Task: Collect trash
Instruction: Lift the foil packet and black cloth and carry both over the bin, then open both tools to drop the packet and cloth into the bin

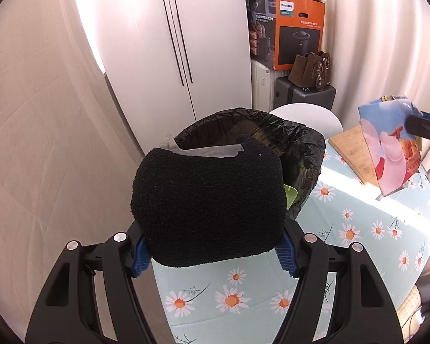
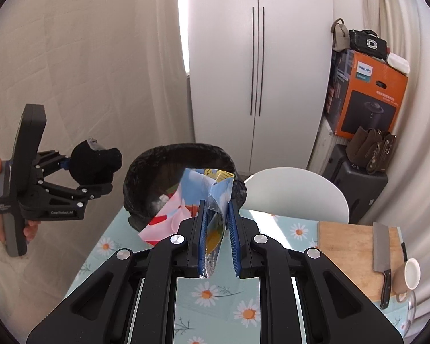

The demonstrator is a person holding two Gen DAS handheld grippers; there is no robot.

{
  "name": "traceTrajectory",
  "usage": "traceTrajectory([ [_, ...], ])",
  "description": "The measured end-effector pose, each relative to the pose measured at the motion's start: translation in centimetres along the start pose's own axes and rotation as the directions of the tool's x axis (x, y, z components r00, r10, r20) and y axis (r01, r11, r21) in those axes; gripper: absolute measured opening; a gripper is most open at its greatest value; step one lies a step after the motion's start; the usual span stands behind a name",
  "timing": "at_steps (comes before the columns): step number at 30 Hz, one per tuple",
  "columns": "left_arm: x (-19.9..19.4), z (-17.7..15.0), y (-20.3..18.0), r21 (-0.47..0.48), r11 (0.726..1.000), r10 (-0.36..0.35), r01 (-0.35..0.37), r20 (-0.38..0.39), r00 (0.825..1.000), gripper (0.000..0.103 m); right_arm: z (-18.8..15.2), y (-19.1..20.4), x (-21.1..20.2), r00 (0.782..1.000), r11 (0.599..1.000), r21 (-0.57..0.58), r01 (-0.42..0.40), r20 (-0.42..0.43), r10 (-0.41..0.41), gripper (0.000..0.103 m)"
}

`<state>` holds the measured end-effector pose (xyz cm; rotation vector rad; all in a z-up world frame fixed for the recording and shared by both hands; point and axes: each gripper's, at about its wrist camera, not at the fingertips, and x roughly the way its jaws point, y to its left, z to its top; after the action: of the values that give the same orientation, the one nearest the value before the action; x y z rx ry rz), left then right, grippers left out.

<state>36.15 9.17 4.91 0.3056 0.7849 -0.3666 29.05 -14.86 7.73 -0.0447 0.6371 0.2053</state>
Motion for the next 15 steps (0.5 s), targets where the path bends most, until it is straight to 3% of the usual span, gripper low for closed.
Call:
traceTrajectory([
  [6, 4.1, 1.6, 0.6, 0.066, 0.995, -0.070, 0.071, -0.020, 0.997, 0.069, 2.2, 1.3, 3.6, 0.999, 0.999, 0.021, 0.043, -0.022, -0.043, 0.014],
  [15, 8.9, 2.0, 1.5, 0.102, 0.984, -0.137, 0.143, -0.062, 0.989, 0.069, 2.6, 2.4, 10.2, 0.994, 0.998, 0.043, 0.051, -0.104, -0.046, 0.014],
])
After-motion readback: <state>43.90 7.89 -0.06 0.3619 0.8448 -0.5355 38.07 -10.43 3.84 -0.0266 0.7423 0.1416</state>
